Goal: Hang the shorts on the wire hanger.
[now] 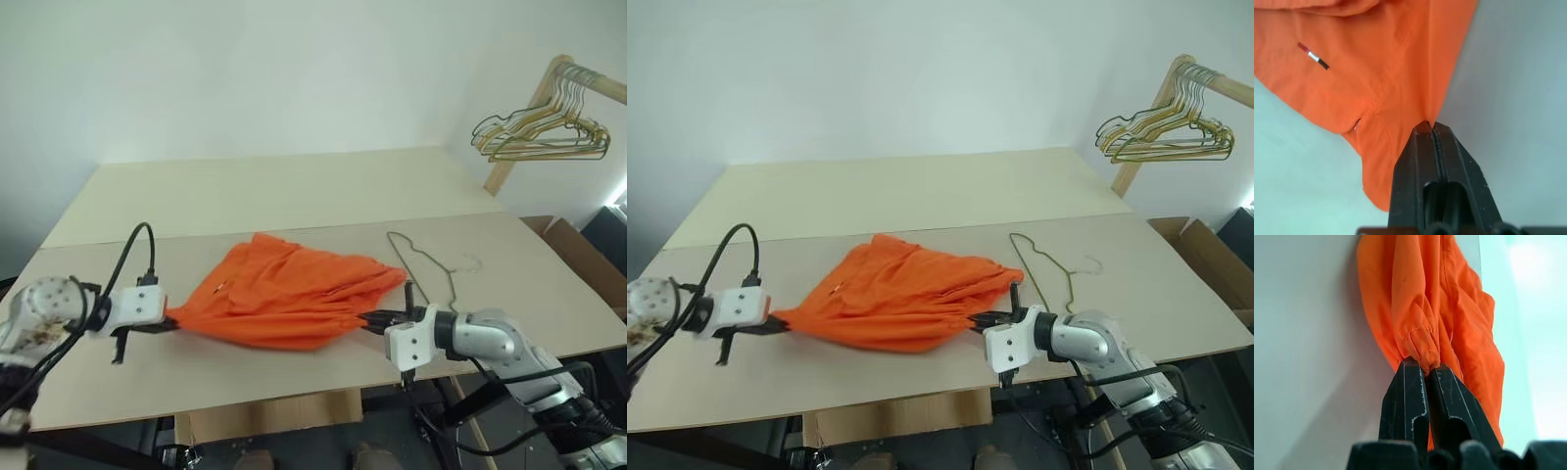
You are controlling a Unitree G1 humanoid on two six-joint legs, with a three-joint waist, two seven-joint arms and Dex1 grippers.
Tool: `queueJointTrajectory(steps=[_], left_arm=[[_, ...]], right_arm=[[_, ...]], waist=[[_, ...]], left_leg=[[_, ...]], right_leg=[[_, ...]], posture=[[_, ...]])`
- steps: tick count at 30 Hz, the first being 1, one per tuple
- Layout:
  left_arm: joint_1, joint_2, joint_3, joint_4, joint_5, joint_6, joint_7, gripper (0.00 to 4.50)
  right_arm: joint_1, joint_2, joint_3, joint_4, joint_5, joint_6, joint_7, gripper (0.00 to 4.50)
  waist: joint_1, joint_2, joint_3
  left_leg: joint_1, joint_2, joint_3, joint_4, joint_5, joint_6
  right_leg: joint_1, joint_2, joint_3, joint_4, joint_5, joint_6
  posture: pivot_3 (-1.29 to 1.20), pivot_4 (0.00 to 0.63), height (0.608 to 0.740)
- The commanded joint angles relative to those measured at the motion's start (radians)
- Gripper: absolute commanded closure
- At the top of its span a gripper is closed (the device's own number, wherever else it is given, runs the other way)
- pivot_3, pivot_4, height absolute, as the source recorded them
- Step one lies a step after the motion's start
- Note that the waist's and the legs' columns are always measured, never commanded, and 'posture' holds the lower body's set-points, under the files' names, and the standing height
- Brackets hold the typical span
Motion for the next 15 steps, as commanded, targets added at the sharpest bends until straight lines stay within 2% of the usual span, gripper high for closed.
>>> queueJointTrajectory(steps=[1, 3, 5, 7, 9, 11, 13, 15], left_arm=[[0.093, 0.047, 0.09, -0.219, -0.059, 0.144, 0.031, 4.49], [0.099, 0.027, 0.1, -0.281, -0.081, 0.197, 0.065, 4.49], [0.028, -0.046, 0.087, -0.293, -0.089, 0.231, 0.141, 4.49], [-0.104, -0.158, 0.063, -0.252, -0.052, 0.242, 0.277, 4.49], [-0.299, -0.292, 0.046, -0.153, 0.04, 0.259, 0.495, 4.49], [-0.52, -0.419, 0.047, -0.016, 0.143, 0.272, 0.767, 4.49], [-0.71, -0.499, 0.075, 0.104, 0.223, 0.213, 1.032, 4.49], [-0.834, -0.548, 0.123, 0.135, 0.219, 0.17, 1.176, 4.49]], right_arm=[[-0.026, -0.03, -0.025, -0.028, 0.094, -0.01, 0.064, 4.5], [-0.051, -0.03, -0.026, -0.029, 0.132, 0.016, 0.094, 4.5], [-0.117, -0.002, -0.03, 0.012, 0.156, 0.062, 0.107, 4.5], [-0.222, 0.05, -0.037, 0.08, 0.151, 0.159, 0.09, 4.5], [-0.384, 0.12, -0.048, 0.216, 0.084, 0.259, 0.008, 4.5], [-0.579, 0.204, -0.077, 0.404, -0.014, 0.314, -0.202, 4.5], [-0.763, 0.258, -0.105, 0.586, -0.112, 0.308, -0.478, 4.5], [-0.895, 0.267, -0.111, 0.714, -0.188, 0.268, -0.681, 4.5]], waist=[[0.007, -0.001, 0.001], [0.018, -0.001, 0.001], [0.023, -0.001, 0.002], [0.028, -0.001, 0.002], [0.031, -0.002, 0.002], [0.034, -0.003, 0.002], [0.031, -0.004, 0.001], [0.026, -0.005, 0.0]], left_leg=[[0.001, 0.0, 0.0, 0.0, 0.0, 0.0], [0.005, 0.0, 0.0, 0.0, 0.0, 0.0], [0.007, 0.0, 0.0, 0.0, 0.0, 0.0], [0.01, 0.0, 0.0, 0.0, 0.0, 0.0], [0.01, 0.0, -0.001, 0.001, 0.0, 0.0], [0.01, -0.002, -0.003, 0.002, 0.001, -0.002], [0.006, -0.002, -0.005, 0.002, 0.002, -0.003], [-0.01, -0.003, -0.007, 0.0, 0.007, -0.011]], right_leg=[[0.001, 0.0, 0.0, 0.0, 0.0, 0.0], [0.006, 0.0, -0.001, 0.0, -0.001, 0.0], [0.008, 0.0, -0.001, 0.0, -0.001, 0.001], [0.01, 0.001, -0.001, 0.0, -0.002, 0.002], [0.011, 0.002, -0.002, 0.0, 0.0, -0.001], [0.011, 0.002, -0.002, 0.0, 0.002, -0.002], [0.008, 0.002, -0.003, 0.0, 0.004, -0.002], [-0.009, -0.001, -0.002, 0.004, 0.005, -0.002]], posture=[[0.05, 0.0, 0.74], [0.06, 0.0, 0.74], [0.06, 0.0, 0.74], [0.06, 0.0, 0.74], [0.06, 0.0, 0.74], [0.06, 0.0, 0.74], [0.06, 0.0, 0.74], [0.05, 0.0, 0.74]])
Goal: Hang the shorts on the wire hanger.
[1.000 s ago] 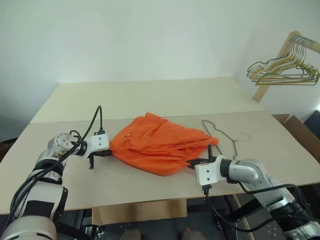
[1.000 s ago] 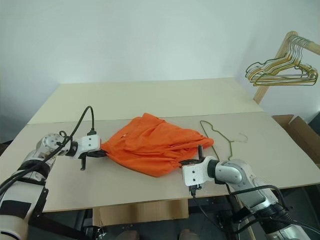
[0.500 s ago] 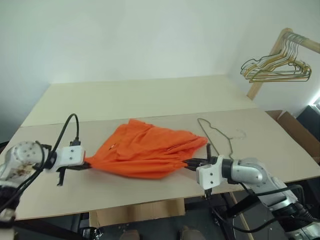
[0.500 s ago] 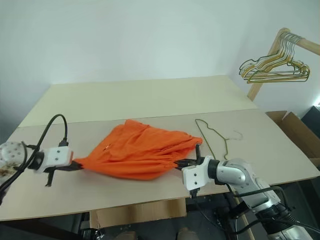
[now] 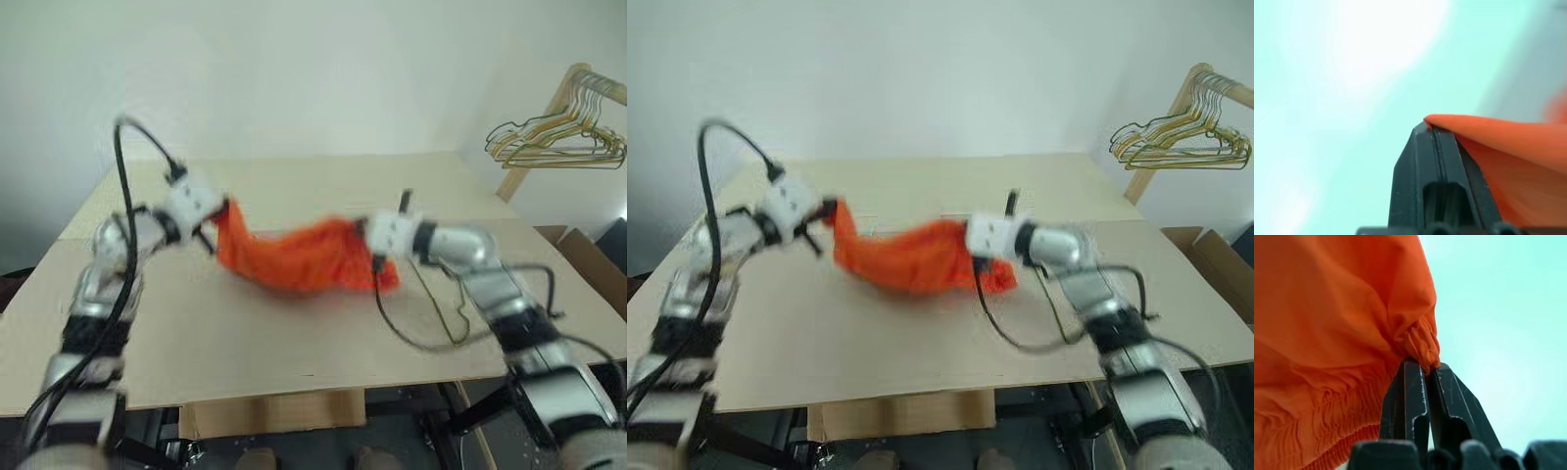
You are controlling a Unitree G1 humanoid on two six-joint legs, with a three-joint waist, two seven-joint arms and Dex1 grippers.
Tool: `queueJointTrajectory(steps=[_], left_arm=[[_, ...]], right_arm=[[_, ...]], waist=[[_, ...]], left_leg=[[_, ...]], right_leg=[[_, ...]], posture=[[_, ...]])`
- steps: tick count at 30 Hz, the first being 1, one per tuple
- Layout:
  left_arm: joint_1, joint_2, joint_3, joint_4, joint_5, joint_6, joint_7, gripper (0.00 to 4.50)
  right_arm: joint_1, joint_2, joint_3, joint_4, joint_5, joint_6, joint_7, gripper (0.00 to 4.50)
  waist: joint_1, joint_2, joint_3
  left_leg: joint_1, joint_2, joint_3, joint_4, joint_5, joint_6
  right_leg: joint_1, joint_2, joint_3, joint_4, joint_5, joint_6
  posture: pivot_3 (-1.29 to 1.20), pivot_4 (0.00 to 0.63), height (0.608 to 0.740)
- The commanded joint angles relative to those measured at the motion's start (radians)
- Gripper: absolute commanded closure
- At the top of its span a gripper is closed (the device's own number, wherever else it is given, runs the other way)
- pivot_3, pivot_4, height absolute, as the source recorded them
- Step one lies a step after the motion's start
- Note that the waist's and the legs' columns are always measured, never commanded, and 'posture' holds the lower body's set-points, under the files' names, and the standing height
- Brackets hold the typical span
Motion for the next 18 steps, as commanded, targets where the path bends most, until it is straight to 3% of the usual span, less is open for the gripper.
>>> queueJointTrajectory(steps=[1, 2, 4, 9, 14, 15, 18], left_arm=[[-0.176, -0.045, 0.118, 0.027, 0.002, -0.111, 0.279, 4.49], [-0.207, -0.048, 0.143, -0.011, -0.031, -0.155, 0.281, 4.49], [-0.229, -0.039, 0.168, -0.07, -0.078, -0.213, 0.259, 4.49], [-0.085, 0.048, 0.198, -0.308, -0.252, -0.143, 0.032, 4.49], [0.31, 0.278, 0.252, -0.587, -0.437, 0.032, -0.296, 4.49], [0.381, 0.316, 0.269, -0.626, -0.472, 0.058, -0.35, 4.49], [0.661, 0.445, 0.304, -0.727, -0.475, 0.13, -0.509, 4.49]], right_arm=[[-0.19, -0.004, -0.08, 0.184, -0.117, -0.069, -0.386, 4.5], [-0.23, -0.005, -0.096, 0.205, -0.124, -0.109, -0.46, 4.5], [-0.269, -0.009, -0.116, 0.226, -0.13, -0.178, -0.547, 4.5], [-0.182, -0.024, -0.129, 0.155, -0.046, -0.316, -0.451, 4.5], [0.059, -0.08, -0.025, 0.055, 0.004, -0.436, -0.168, 4.5], [0.1, -0.093, -0.005, 0.038, 0.006, -0.455, -0.119, 4.5], [0.236, -0.117, 0.074, 0.009, -0.03, -0.563, -0.037, 4.5]], waist=[[-0.003, -0.001, -0.001], [-0.005, -0.001, -0.002], [-0.014, -0.001, -0.003], [-0.045, -0.001, -0.003], [-0.073, 0.0, -0.003], [-0.076, 0.001, -0.002], [-0.085, 0.002, 0.0]], left_leg=[[-0.007, 0.0, -0.001, -0.001, 0.003, -0.006], [-0.017, -0.001, -0.001, -0.001, 0.007, -0.013], [-0.022, -0.001, 0.0, -0.004, 0.007, -0.014], [-0.022, -0.003, 0.003, -0.012, 0.006, -0.012], [-0.021, -0.001, 0.002, -0.005, 0.005, -0.01], [-0.019, 0.0, 0.002, -0.003, 0.0, -0.001], [-0.003, 0.0, 0.003, -0.002, -0.002, 0.003]], right_leg=[[-0.01, -0.001, 0.0, 0.001, 0.0, 0.0], [-0.02, -0.002, 0.001, 0.002, 0.0, 0.0], [-0.031, -0.003, 0.001, 0.007, 0.0, 0.0], [-0.031, -0.004, 0.001, 0.001, 0.0, 0.0], [-0.023, -0.002, 0.001, -0.003, 0.0, 0.001], [-0.02, -0.001, 0.0, -0.003, 0.001, 0.002], [-0.007, -0.001, 0.002, -0.004, 0.001, 0.002]], posture=[[0.05, 0.0, 0.74], [0.05, 0.0, 0.74], [0.06, 0.0, 0.74], [0.06, 0.0, 0.74], [0.06, 0.0, 0.74], [0.06, 0.0, 0.74], [0.06, 0.0, 0.74]])
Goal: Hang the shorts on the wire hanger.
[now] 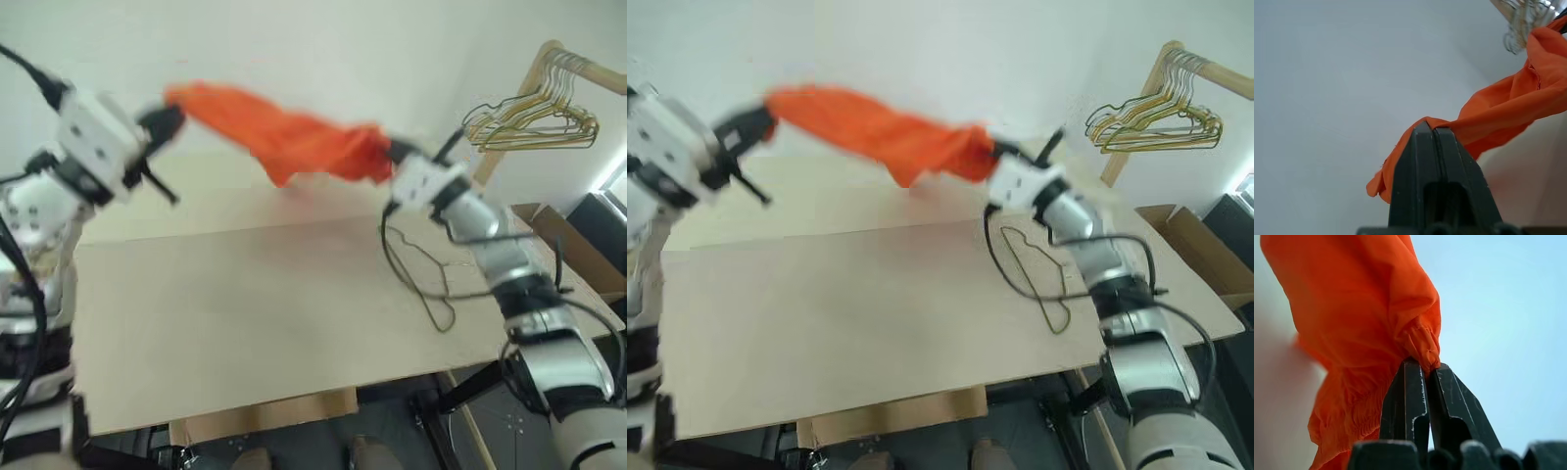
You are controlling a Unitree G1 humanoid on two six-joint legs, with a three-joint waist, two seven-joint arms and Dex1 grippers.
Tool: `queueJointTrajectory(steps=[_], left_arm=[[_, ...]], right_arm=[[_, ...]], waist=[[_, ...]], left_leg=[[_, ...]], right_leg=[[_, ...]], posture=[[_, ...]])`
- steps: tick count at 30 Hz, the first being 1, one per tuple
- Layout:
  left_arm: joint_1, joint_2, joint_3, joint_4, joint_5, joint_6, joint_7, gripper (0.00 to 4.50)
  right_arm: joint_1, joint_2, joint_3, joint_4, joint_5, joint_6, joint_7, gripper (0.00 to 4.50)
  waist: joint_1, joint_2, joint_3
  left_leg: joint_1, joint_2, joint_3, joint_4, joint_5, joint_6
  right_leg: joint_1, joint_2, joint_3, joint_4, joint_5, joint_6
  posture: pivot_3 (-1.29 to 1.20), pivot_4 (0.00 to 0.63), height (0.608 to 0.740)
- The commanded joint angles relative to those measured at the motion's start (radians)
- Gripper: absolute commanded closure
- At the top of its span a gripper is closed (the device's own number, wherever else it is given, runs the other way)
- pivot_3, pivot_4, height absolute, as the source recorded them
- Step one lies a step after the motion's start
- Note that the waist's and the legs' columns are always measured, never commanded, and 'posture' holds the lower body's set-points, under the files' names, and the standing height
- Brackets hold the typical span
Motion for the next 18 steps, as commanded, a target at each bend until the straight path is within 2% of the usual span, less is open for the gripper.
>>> queueJointTrajectory(steps=[1, 2, 5, 7, 11, 18], left_arm=[[0.206, 0.117, 0.063, -0.116, -0.006, 0.078, -0.164, 4.49], [0.286, 0.15, 0.071, -0.124, 0.02, 0.063, -0.212, 4.49], [0.435, 0.2, 0.098, -0.144, 0.051, 0.067, -0.279, 4.49], [0.519, 0.218, 0.106, -0.168, 0.063, 0.104, -0.311, 4.49], [0.595, 0.224, 0.105, -0.207, 0.093, 0.119, -0.328, 4.49], [0.743, 0.243, 0.126, -0.338, 0.122, 0.188, -0.41, 4.49]], right_arm=[[0.074, -0.023, 0.056, -0.076, -0.004, -0.123, 0.088, 4.5], [0.099, -0.024, 0.069, -0.087, -0.005, -0.138, 0.107, 4.5], [0.14, -0.043, 0.098, -0.114, -0.007, -0.17, 0.171, 4.5], [0.161, -0.067, 0.116, -0.141, 0.019, -0.182, 0.244, 4.5], [0.174, -0.115, 0.126, -0.171, 0.047, -0.215, 0.338, 4.5], [0.169, -0.231, 0.179, -0.162, 0.196, -0.319, 0.581, 4.5]], waist=[[0.001, 0.001, 0.003], [0.0, 0.002, 0.003], [0.003, 0.003, 0.005], [0.008, 0.003, 0.005], [0.021, 0.003, 0.005], [0.029, 0.002, 0.006]], left_leg=[[0.008, 0.0, 0.0, -0.001, -0.001, 0.001], [0.016, 0.001, 0.0, -0.002, -0.001, 0.001], [0.029, 0.002, 0.001, -0.003, -0.001, 0.002], [0.03, 0.003, 0.002, -0.003, -0.001, 0.002], [0.029, 0.002, 0.003, -0.003, -0.003, 0.004], [0.029, 0.003, 0.004, -0.003, -0.004, 0.006]], right_leg=[[0.009, 0.001, -0.001, -0.001, -0.001, 0.0], [0.016, 0.001, 0.0, -0.001, -0.002, -0.001], [0.027, 0.002, 0.0, -0.002, -0.005, -0.001], [0.028, 0.002, 0.0, -0.001, -0.006, 0.0], [0.027, 0.001, 0.0, -0.002, -0.006, -0.002], [0.027, 0.001, 0.0, -0.004, -0.006, -0.002]], posture=[[0.06, 0.0, 0.74], [0.06, 0.0, 0.74], [0.05, 0.0, 0.74], [0.05, 0.0, 0.74], [0.04, 0.0, 0.74], [0.04, 0.0, 0.74]])
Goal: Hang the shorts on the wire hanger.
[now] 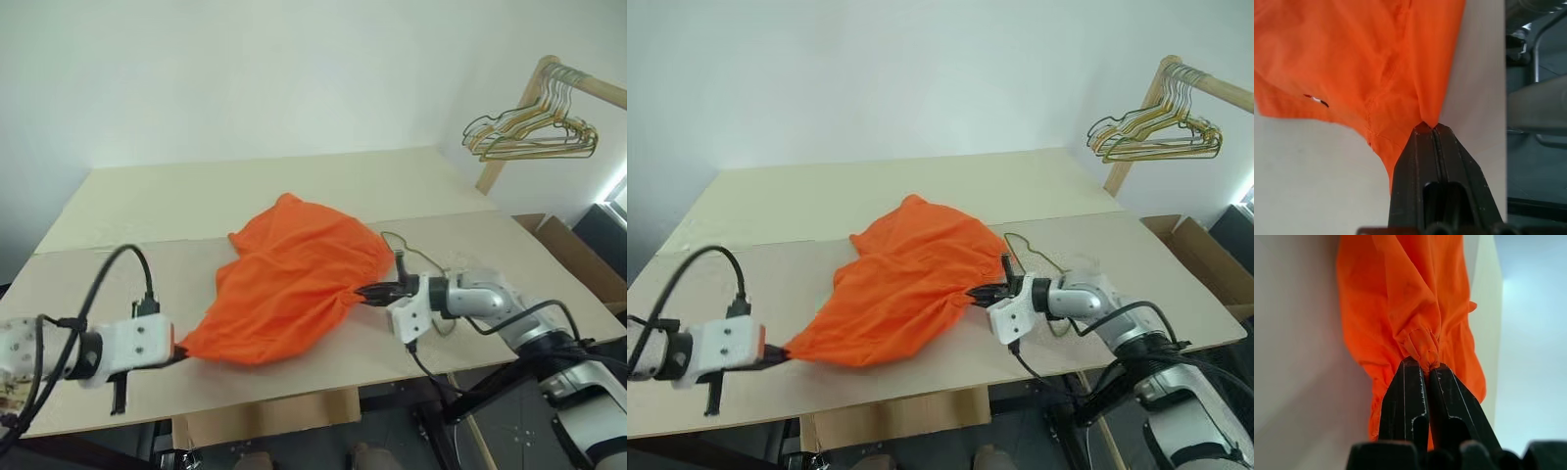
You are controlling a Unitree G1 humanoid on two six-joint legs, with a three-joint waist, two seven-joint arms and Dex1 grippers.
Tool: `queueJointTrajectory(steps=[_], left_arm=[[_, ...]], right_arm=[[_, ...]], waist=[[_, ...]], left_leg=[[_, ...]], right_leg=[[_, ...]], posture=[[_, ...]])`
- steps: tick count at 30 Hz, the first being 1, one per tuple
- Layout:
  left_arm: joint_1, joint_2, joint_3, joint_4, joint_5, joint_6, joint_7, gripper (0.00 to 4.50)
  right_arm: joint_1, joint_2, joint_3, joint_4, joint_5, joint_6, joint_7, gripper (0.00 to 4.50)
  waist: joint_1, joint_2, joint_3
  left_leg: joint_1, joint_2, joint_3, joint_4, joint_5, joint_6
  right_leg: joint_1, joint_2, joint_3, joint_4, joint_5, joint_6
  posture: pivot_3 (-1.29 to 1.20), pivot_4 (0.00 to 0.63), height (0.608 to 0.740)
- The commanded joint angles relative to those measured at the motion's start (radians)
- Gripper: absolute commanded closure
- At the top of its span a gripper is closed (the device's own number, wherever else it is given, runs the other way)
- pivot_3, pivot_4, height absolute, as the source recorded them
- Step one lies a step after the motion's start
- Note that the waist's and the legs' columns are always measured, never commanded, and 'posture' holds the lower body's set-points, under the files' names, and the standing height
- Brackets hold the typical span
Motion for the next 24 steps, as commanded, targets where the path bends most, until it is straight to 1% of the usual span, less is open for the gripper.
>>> queueJointTrajectory(steps=[1, 3, 6, 8, 11, 14, 15, 16, 19, 20, 22, 24], left_arm=[[0.032, 0.025, 0.047, -0.081, 0.013, 0.032, -0.036, 4.49], [0.073, 0.034, 0.052, -0.123, 0.032, 0.03, -0.065, 4.49], [0.144, 0.042, 0.047, -0.228, 0.037, 0.108, -0.091, 4.49], [0.168, 0.054, 0.032, -0.271, 0.076, 0.144, -0.082, 4.49], [0.16, 0.048, 0.011, -0.3, 0.095, 0.194, -0.051, 4.49], [0.142, 0.041, -0.036, -0.314, 0.115, 0.204, -0.018, 4.49], [0.135, 0.034, -0.05, -0.313, 0.11, 0.199, -0.012, 4.49], [0.128, 0.033, -0.06, -0.311, 0.108, 0.201, -0.007, 4.5], [0.113, 0.037, -0.073, -0.287, 0.123, 0.171, -0.003, 3.86], [0.109, 0.037, -0.07, -0.275, 0.127, 0.152, -0.005, 3.6], [0.104, 0.037, -0.057, -0.254, 0.127, 0.119, -0.019, 2.9], [0.1, 0.041, -0.018, -0.227, 0.114, 0.113, -0.047, 2.17]], right_arm=[[-0.019, -0.035, 0.013, -0.001, 0.091, -0.056, 0.107, 4.5], [-0.038, -0.036, 0.023, 0.03, 0.095, -0.094, 0.14, 4.5], [-0.076, -0.02, 0.04, 0.096, 0.078, -0.163, 0.17, 4.5], [-0.098, -0.015, 0.05, 0.143, 0.058, -0.213, 0.181, 4.5], [-0.118, -0.021, 0.071, 0.189, 0.06, -0.253, 0.21, 4.5], [-0.137, -0.023, 0.08, 0.228, 0.031, -0.296, 0.211, 4.5], [-0.137, -0.036, 0.092, 0.224, 0.044, -0.3, 0.232, 4.5], [-0.133, -0.05, 0.103, 0.214, 0.065, -0.296, 0.256, 4.2], [-0.119, -0.093, 0.124, 0.172, 0.118, -0.278, 0.309, 3.31], [-0.118, -0.11, 0.128, 0.165, 0.116, -0.291, 0.32, 3.01], [-0.116, -0.122, 0.119, 0.166, 0.104, -0.313, 0.314, 2.3], [-0.102, -0.137, 0.103, 0.138, 0.131, -0.284, 0.314, 1.54]], waist=[[0.0, -0.001, 0.0], [-0.001, -0.001, 0.0], [-0.004, -0.001, 0.001], [-0.003, -0.001, 0.001], [0.003, -0.001, 0.001], [0.008, -0.001, 0.001], [0.008, -0.001, 0.001], [0.008, -0.001, 0.001], [0.009, 0.0, 0.003], [0.009, 0.001, 0.003], [0.009, 0.001, 0.003], [0.005, 0.001, 0.003]], left_leg=[[0.0, 0.0, 0.0, 0.0, 0.0, 0.0], [0.001, 0.0, 0.001, 0.0, 0.0, 0.0], [0.003, 0.001, 0.002, 0.0, 0.0, 0.0], [0.003, 0.001, 0.002, 0.0, 0.0, 0.0], [0.004, 0.001, 0.002, -0.001, 0.0, 0.0], [0.003, 0.001, 0.002, -0.001, 0.0, 0.0], [0.003, 0.001, 0.002, -0.001, 0.0, 0.0], [0.003, 0.001, 0.002, -0.001, 0.0, 0.0], [0.003, 0.001, 0.002, -0.001, 0.0, 0.0], [0.003, 0.001, 0.002, -0.001, 0.0, 0.0], [0.003, 0.001, 0.002, -0.001, 0.0, 0.0], [0.004, 0.001, 0.002, -0.001, 0.0, 0.0]], right_leg=[[0.0, 0.0, 0.0, 0.0, 0.0, 0.0], [0.001, 0.0, 0.001, 0.0, 0.0, -0.001], [0.001, 0.0, 0.002, 0.001, -0.001, -0.002], [0.001, 0.0, 0.002, 0.001, -0.002, -0.003], [0.001, 0.001, 0.002, 0.001, -0.002, -0.003], [0.001, 0.0, 0.002, 0.001, -0.002, -0.004], [0.001, 0.0, 0.002, 0.001, -0.004, -0.006], [0.001, 0.0, 0.002, 0.001, -0.004, -0.007], [0.001, 0.0, 0.002, 0.001, -0.005, -0.007], [0.001, 0.0, 0.002, 0.001, -0.005, -0.007], [0.001, 0.0, 0.002, 0.001, -0.005, -0.007], [0.001, 0.0, 0.002, 0.001, -0.006, -0.009]], posture=[[0.04, 0.0, 0.74], [0.05, 0.0, 0.74], [0.06, 0.0, 0.74], [0.06, 0.0, 0.74], [0.07, 0.0, 0.74], [0.07, 0.0, 0.74], [0.07, 0.0, 0.74], [0.07, 0.0, 0.74], [0.06, 0.0, 0.74], [0.06, 0.0, 0.74], [0.06, 0.0, 0.74], [0.05, 0.0, 0.74]])
